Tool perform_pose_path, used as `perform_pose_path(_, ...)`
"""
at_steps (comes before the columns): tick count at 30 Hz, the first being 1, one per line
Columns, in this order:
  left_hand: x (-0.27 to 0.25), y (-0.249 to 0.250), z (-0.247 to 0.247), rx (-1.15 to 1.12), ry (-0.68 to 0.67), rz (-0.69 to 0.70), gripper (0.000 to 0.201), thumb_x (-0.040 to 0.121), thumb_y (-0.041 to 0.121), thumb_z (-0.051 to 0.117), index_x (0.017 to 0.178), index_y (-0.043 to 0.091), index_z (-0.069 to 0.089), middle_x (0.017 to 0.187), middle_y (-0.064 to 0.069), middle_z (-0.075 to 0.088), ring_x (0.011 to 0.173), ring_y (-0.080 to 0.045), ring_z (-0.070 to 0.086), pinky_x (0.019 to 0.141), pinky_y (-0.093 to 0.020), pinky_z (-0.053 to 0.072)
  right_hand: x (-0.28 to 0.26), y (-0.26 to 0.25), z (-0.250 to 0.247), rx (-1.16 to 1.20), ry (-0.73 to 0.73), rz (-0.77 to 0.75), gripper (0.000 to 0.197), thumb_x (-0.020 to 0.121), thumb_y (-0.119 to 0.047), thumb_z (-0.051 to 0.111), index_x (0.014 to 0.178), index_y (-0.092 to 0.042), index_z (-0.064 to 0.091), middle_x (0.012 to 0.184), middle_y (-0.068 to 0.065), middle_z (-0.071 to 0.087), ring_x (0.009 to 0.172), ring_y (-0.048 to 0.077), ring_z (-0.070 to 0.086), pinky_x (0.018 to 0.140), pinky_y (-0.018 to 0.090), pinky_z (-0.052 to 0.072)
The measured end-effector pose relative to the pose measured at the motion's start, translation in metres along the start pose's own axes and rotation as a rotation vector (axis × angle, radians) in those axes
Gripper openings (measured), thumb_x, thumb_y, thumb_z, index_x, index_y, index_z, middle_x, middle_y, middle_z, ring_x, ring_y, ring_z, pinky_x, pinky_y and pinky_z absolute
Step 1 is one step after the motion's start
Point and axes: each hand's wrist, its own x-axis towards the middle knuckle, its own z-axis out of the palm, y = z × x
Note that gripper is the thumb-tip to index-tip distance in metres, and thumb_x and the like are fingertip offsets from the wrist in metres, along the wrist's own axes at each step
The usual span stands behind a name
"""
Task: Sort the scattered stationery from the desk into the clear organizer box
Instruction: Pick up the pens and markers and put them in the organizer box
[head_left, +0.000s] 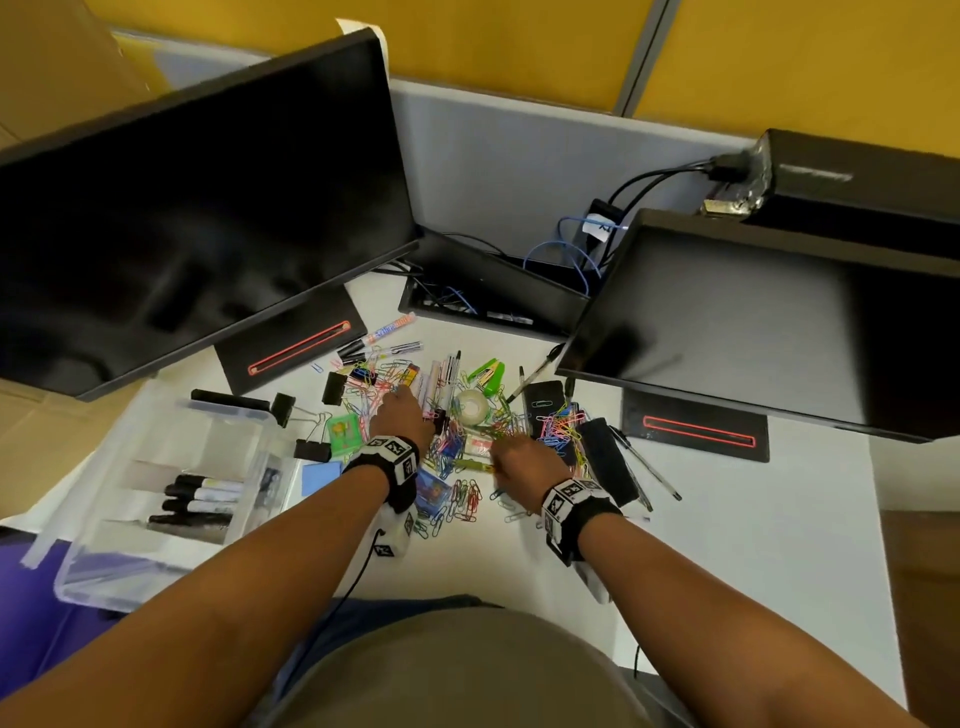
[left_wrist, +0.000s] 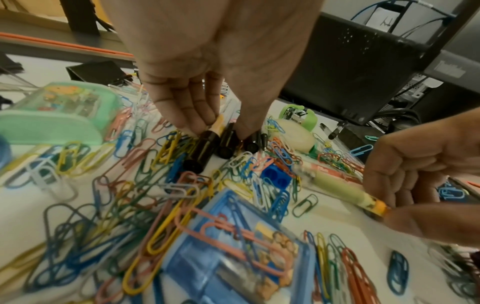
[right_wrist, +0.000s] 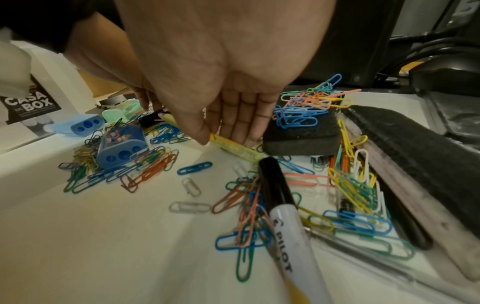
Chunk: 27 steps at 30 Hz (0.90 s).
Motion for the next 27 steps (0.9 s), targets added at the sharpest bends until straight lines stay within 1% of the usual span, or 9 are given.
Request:
perform_pose_path(3, 0.001, -0.002, -0.001, -0.007, -0.018, -0.020, 0.077, 0.085, 0.037, 0.070, 0.140, -0.002, 0.032, 0.134, -0.021, 0.046, 0.118, -0.036, 0.053, 0.095, -0.042, 0.048, 0.000, 0.001, -0.003, 0.046, 0.011, 0.035, 0.013, 0.089, -0.013, 0.052, 0.102, -0.010, 0.056, 0.090, 0.010, 0.066, 0.081, 0.030, 0.063, 0.068, 0.032, 0.047)
perform_pose_path(7, 0.001, -0.002, -0.004, -0.002, -0.049, -0.028, 0.085, 0.084, 0.038, 0.071, 0.145, -0.002, 0.027, 0.140, -0.022, 0.042, 0.124, -0.035, 0.049, 0.100, -0.041, 0.046, 0.002, -0.003, -0.006, 0.144, -0.003, 0.075, 0.019, 0.091, -0.012, 0.050, 0.109, -0.012, 0.045, 0.090, 0.010, 0.063, 0.075, 0.029, 0.060, 0.067, 0.037, 0.052)
perform_pose_path(10, 0.002, -0.003, -0.004, 0.006, -0.049, -0.030, 0.083, 0.085, 0.039, 0.070, 0.144, -0.002, 0.029, 0.138, -0.021, 0.044, 0.122, -0.035, 0.051, 0.098, -0.041, 0.047, 0.004, -0.008, -0.008, 0.245, 0.010, 0.111, 0.018, 0.093, -0.009, 0.046, 0.108, -0.012, 0.038, 0.089, 0.008, 0.052, 0.073, 0.025, 0.050, 0.063, 0.033, 0.041)
perform_pose_path(12, 0.003, -0.004, -0.003, 0.016, -0.051, -0.016, 0.077, 0.086, 0.039, 0.069, 0.142, -0.001, 0.033, 0.135, -0.020, 0.046, 0.119, -0.034, 0.053, 0.096, -0.041, 0.048, 0.007, -0.011, -0.007, 0.260, 0.020, 0.127, 0.017, 0.094, -0.011, 0.046, 0.108, -0.012, 0.036, 0.090, 0.007, 0.049, 0.073, 0.025, 0.049, 0.063, 0.033, 0.040)
perform_pose_path(14, 0.002, -0.004, -0.002, 0.031, -0.041, 0.005, 0.069, 0.088, 0.035, 0.068, 0.139, -0.001, 0.036, 0.132, -0.020, 0.048, 0.115, -0.034, 0.056, 0.093, -0.041, 0.050, 0.011, -0.012, -0.004, 0.239, 0.026, 0.139, 0.020, 0.093, -0.012, 0.048, 0.111, -0.011, 0.039, 0.097, 0.011, 0.054, 0.076, 0.027, 0.053, 0.064, 0.035, 0.045)
perform_pose_path(16, 0.000, -0.004, -0.002, 0.028, -0.031, 0.022, 0.065, 0.090, 0.028, 0.066, 0.139, -0.001, 0.036, 0.133, -0.020, 0.048, 0.115, -0.035, 0.056, 0.093, -0.041, 0.050, 0.016, -0.013, -0.002, 0.179, 0.019, 0.141, 0.029, 0.092, -0.015, 0.052, 0.119, -0.011, 0.041, 0.107, 0.014, 0.056, 0.087, 0.031, 0.059, 0.069, 0.038, 0.050)
perform_pose_path(20, -0.002, -0.004, -0.003, 0.071, -0.028, 0.054, 0.058, 0.093, 0.025, 0.062, 0.139, -0.001, 0.036, 0.133, -0.021, 0.049, 0.115, -0.035, 0.056, 0.092, -0.040, 0.050, 0.020, -0.016, 0.003, 0.052, -0.025, 0.105, 0.044, 0.091, -0.022, 0.060, 0.129, -0.010, 0.042, 0.116, 0.013, 0.055, 0.099, 0.033, 0.061, 0.076, 0.039, 0.051)
perform_pose_path(24, -0.001, -0.006, -0.005, 0.071, -0.050, 0.037, 0.047, 0.094, 0.028, 0.060, 0.131, 0.002, 0.047, 0.128, -0.018, 0.052, 0.111, -0.032, 0.058, 0.089, -0.039, 0.050, 0.019, -0.016, 0.008, 0.020, -0.023, 0.119, 0.044, 0.090, -0.015, 0.059, 0.131, -0.010, 0.045, 0.120, 0.012, 0.056, 0.102, 0.031, 0.061, 0.078, 0.038, 0.051)
perform_pose_path(27, -0.001, -0.005, -0.006, -0.019, -0.045, 0.011, 0.045, 0.095, 0.023, 0.058, 0.131, -0.001, 0.043, 0.124, -0.019, 0.056, 0.108, -0.034, 0.059, 0.084, -0.038, 0.049, 0.016, -0.014, 0.009, 0.057, -0.035, 0.131, 0.041, 0.090, -0.017, 0.058, 0.129, -0.010, 0.047, 0.122, 0.012, 0.054, 0.106, 0.030, 0.059, 0.081, 0.038, 0.051)
